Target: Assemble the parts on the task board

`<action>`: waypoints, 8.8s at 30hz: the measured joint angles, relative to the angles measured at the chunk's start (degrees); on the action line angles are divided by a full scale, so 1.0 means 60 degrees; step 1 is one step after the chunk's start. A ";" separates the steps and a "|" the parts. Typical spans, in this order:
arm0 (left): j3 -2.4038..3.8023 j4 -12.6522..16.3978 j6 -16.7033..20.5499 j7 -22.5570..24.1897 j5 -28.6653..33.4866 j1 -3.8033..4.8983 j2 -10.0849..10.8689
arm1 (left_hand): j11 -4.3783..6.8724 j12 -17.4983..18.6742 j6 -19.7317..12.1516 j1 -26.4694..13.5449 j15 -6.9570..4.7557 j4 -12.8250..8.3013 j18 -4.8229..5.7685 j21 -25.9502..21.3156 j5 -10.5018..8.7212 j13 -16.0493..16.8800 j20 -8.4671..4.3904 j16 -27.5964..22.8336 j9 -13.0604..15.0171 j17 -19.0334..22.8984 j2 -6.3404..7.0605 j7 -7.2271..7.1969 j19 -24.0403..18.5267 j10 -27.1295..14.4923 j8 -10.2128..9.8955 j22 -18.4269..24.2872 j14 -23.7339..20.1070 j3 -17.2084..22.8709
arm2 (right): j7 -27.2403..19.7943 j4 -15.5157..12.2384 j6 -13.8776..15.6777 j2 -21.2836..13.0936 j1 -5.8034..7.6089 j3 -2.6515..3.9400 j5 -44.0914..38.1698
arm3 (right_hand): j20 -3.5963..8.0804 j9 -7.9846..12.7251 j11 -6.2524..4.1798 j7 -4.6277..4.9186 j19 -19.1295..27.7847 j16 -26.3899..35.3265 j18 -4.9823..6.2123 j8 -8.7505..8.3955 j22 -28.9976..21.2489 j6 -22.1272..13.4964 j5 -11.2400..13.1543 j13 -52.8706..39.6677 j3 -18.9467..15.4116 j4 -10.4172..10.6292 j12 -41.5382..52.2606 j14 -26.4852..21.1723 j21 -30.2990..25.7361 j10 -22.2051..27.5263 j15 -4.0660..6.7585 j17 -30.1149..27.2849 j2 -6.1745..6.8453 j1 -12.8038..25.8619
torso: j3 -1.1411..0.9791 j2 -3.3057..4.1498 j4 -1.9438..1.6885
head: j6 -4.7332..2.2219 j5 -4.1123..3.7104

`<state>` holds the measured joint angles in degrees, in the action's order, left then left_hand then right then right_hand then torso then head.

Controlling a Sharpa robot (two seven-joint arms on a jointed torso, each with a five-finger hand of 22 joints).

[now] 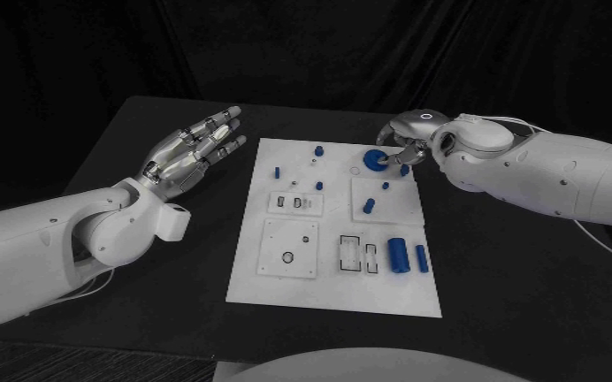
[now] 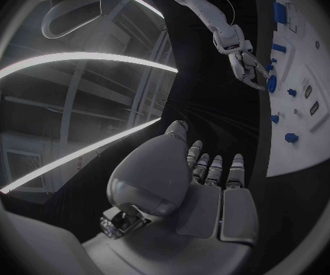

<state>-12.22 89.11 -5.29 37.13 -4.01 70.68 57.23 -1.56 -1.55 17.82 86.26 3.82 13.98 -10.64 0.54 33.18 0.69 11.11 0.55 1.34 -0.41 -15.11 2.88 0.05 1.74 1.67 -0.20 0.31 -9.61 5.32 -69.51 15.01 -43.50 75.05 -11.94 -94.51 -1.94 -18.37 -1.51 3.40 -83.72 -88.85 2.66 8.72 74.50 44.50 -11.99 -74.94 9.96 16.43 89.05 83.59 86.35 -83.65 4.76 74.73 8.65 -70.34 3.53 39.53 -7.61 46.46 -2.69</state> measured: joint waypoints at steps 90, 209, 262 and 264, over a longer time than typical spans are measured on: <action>-0.0001 -0.0192 -0.0386 -0.0393 -0.0002 -0.0029 -0.0185 | -0.0002 0.0000 -0.0069 0.0140 0.0188 -0.0159 0.0002 0.0001 0.0112 0.0000 0.0196 0.0000 0.0000 0.0000 0.0040 0.0067 0.0037 0.0000 0.0000 -0.0001 -0.0047 0.0158 | -0.0490 -0.0637 0.0002 0.1973 0.0580 0.0007 0.0130 | -0.0004 0.0023 0.0092 0.0189 -0.0001 0.0000 0.0000 0.1093 0.0000 0.0095 -0.2495 0.0000 0.0815 -0.1290 0.0000 0.0091 -0.0006 -0.0088 -0.0094 0.0000 -0.0306 -0.0872 | 0.0007 0.0005 -0.0027 | 0.0042 -0.0009; -0.0003 -0.0277 -0.0592 -0.0555 -0.0006 -0.0352 -0.0039 | -0.0052 -0.0001 -0.0069 0.0165 0.0321 -0.0394 0.0002 0.0001 0.0220 0.0000 0.0199 0.0001 0.0000 -0.0001 0.0015 0.0066 0.0038 0.0044 0.0000 -0.0001 -0.0080 0.0395 | -0.0808 -0.1281 0.1321 -0.1882 -0.0440 -0.0010 0.1025 | 0.0051 -0.0243 0.0063 -0.0035 -0.0085 0.0000 -0.0001 0.3032 0.0000 -0.2285 0.0296 0.0000 -0.0196 0.0015 0.0000 0.0017 0.0030 -0.0029 -0.0048 0.0000 0.0042 -0.0866 | -0.0038 -0.0064 0.0076 | 0.0222 0.0100; -0.0004 -0.0324 -0.0610 -0.0601 -0.0006 -0.0400 -0.0058 | -0.0085 -0.0001 -0.0069 0.0165 0.0322 -0.0395 0.0002 0.0001 0.0221 0.0000 0.0200 0.0000 0.0001 -0.0001 0.0015 0.0067 0.0038 0.0013 0.0000 -0.0001 -0.0080 0.0395 | -0.0504 -0.0709 0.0746 -0.1340 -0.0651 -0.0008 0.1036 | -0.0102 0.0408 0.0134 0.0137 -0.0069 0.0000 0.0000 0.3216 0.0000 -0.0948 -0.1368 0.0000 0.0094 0.0013 0.0000 0.0067 0.0029 -0.0096 -0.0103 0.0000 0.0040 -0.1225 | -0.0033 -0.0065 0.0067 | 0.0281 0.0082; -0.0004 -0.0324 -0.0611 -0.0605 -0.0006 -0.0401 -0.0058 | -0.0086 -0.0001 -0.0069 0.0165 0.0322 -0.0395 0.0001 0.0001 0.0221 0.0000 0.0200 0.0001 0.0001 -0.0001 0.0015 0.0066 0.0038 0.0013 0.0000 -0.0001 -0.0080 0.0395 | -0.0501 -0.0701 0.0746 -0.1332 -0.0651 -0.0008 0.1036 | -0.0102 0.0416 0.0134 0.0137 -0.0069 0.0000 0.0000 0.3216 0.0000 -0.0946 -0.1368 0.0000 0.0094 0.0013 0.0000 0.0067 0.0029 -0.0097 -0.0103 0.0000 0.0040 -0.1225 | -0.0033 -0.0063 0.0066 | 0.0282 0.0082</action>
<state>-12.24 87.16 -8.95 33.50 -4.04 68.27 56.89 -2.07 -1.55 17.40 87.25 5.75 11.61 -10.63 0.55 34.50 0.69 12.31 0.55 1.34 -0.41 -15.01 3.28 0.28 1.82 1.67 -0.21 -0.17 -7.24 2.32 -73.71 19.49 -51.49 71.15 -11.99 -88.29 -2.55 -15.88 -0.70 4.22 -84.14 -88.85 2.65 28.01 74.50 38.83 -20.20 -74.94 10.52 16.51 89.05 83.99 86.52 -84.23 4.14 74.73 8.89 -77.69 3.33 39.15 -7.22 48.15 -2.20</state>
